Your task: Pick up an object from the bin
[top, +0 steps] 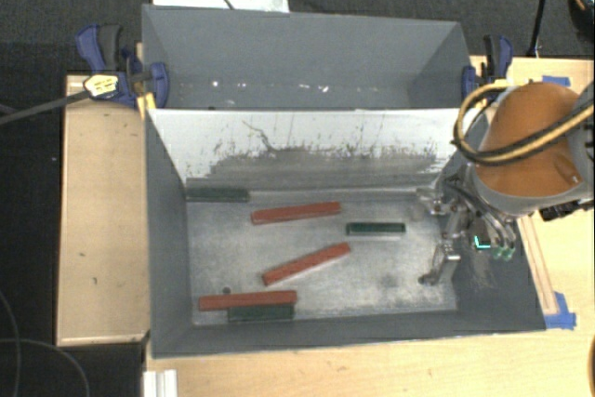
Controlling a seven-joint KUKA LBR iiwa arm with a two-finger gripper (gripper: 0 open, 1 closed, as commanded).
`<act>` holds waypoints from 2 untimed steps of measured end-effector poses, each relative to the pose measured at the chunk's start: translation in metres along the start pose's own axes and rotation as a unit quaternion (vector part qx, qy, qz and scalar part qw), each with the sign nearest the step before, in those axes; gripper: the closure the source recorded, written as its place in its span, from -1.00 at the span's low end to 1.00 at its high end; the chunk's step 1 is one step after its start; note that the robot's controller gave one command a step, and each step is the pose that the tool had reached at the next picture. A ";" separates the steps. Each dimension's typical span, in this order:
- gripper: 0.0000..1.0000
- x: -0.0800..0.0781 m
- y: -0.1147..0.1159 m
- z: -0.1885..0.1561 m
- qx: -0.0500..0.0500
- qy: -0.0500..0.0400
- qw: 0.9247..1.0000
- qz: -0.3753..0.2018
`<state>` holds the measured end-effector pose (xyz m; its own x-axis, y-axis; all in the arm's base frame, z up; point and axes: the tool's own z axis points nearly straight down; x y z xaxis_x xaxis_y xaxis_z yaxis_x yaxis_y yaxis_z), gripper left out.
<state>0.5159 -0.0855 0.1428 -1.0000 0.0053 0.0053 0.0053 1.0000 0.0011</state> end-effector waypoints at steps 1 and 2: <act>-1.00 -0.032 0.044 0.073 -0.001 -0.001 0.999 -0.050; 1.00 -0.033 0.041 0.069 0.001 -0.003 0.999 -0.049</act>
Offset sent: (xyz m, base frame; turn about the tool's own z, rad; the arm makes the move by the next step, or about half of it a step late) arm 0.0318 0.0408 -0.0696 -0.0934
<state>0.5483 -0.0445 0.0736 -0.9956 -0.0933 -0.0010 -0.0933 0.9956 0.0002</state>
